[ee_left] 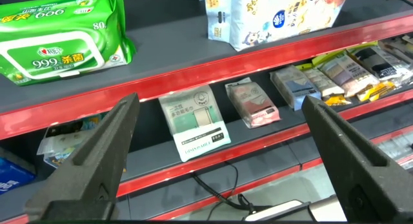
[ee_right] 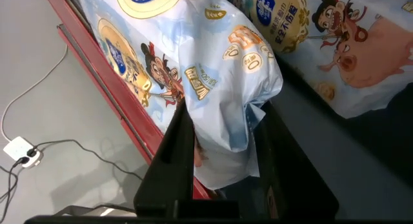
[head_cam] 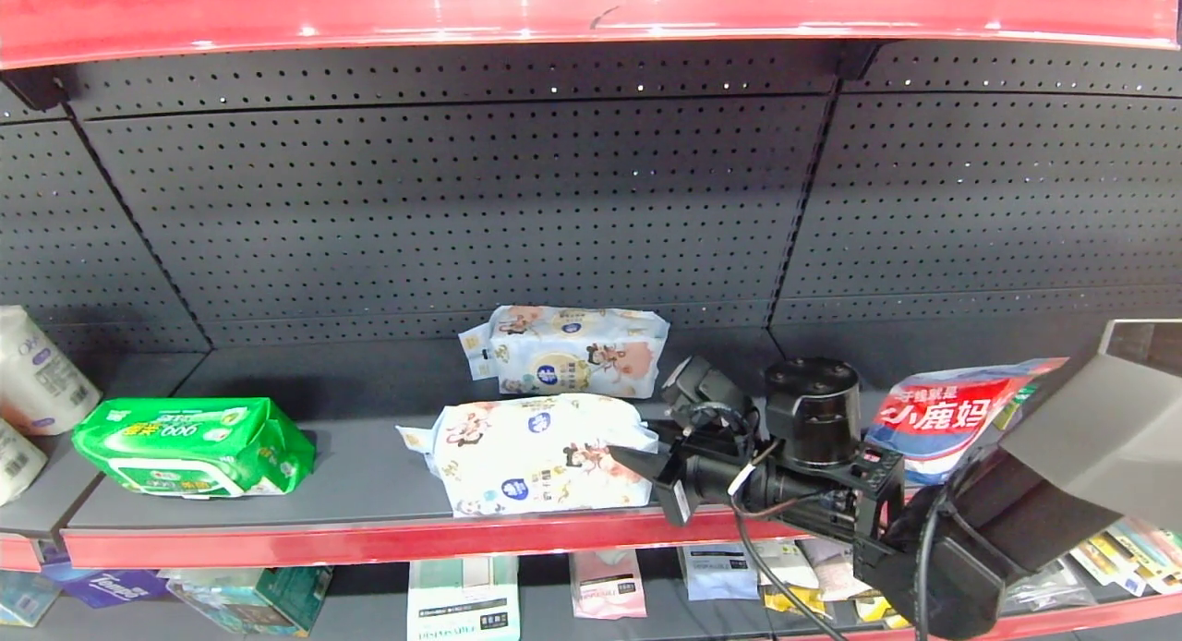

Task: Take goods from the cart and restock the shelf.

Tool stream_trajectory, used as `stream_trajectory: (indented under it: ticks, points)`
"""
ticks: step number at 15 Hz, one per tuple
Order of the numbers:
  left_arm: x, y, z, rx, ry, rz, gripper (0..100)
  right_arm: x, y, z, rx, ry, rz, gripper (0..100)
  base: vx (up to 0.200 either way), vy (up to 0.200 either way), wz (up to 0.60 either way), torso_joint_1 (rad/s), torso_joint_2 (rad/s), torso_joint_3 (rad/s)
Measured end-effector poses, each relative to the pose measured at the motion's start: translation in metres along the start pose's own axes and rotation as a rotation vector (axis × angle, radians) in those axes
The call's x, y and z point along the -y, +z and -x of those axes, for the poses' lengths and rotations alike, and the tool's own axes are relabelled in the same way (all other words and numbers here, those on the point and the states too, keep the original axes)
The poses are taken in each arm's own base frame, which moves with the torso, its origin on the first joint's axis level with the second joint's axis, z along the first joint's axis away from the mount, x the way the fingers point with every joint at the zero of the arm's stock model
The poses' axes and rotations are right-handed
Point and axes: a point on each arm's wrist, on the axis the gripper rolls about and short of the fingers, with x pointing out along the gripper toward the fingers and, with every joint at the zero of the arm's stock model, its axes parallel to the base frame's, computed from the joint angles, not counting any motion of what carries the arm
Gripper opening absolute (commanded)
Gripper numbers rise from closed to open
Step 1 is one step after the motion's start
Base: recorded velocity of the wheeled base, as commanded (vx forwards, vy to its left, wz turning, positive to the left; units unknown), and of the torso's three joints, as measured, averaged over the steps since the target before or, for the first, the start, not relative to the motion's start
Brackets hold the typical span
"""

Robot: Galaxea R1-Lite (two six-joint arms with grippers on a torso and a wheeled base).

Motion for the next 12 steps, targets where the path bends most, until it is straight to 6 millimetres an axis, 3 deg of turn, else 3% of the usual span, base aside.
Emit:
stream_trajectory:
  ticks: [12]
  points:
    - [0.0000, -0.0001, 0.0000, 0.000, -0.002, 0.000, 100, -0.0047, -0.0075, 0.0075, -0.025, 0.043, 0.001, 0, 0.000, 0.000, 0.00, 0.000, 0.00, 0.000]
